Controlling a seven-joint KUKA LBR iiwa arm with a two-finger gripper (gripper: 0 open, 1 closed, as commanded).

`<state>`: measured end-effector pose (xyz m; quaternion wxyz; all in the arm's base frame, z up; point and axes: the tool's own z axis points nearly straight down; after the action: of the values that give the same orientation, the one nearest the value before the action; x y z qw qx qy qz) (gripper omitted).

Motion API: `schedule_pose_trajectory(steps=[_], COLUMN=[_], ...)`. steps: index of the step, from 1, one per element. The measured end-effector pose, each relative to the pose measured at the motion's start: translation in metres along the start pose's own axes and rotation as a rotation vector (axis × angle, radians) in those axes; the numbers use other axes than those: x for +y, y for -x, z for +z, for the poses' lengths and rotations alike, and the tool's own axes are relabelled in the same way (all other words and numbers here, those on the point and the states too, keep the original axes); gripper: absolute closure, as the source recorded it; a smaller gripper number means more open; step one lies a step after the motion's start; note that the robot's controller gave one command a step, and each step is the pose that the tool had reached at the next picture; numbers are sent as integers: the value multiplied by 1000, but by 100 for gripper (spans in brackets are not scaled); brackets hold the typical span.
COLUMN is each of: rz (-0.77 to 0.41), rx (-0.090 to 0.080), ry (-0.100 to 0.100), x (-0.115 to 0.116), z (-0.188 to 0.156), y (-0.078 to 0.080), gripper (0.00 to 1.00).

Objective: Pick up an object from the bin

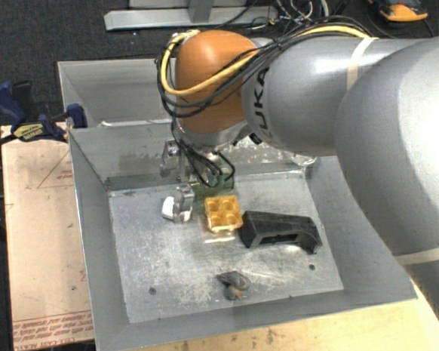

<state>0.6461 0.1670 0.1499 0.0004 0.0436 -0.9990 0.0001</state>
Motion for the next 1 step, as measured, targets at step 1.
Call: schedule_pose_trajectory(steps=[1], rz=[59], rx=[-8], ry=[2], x=[-22], z=[15], y=[-20], gripper=[0])
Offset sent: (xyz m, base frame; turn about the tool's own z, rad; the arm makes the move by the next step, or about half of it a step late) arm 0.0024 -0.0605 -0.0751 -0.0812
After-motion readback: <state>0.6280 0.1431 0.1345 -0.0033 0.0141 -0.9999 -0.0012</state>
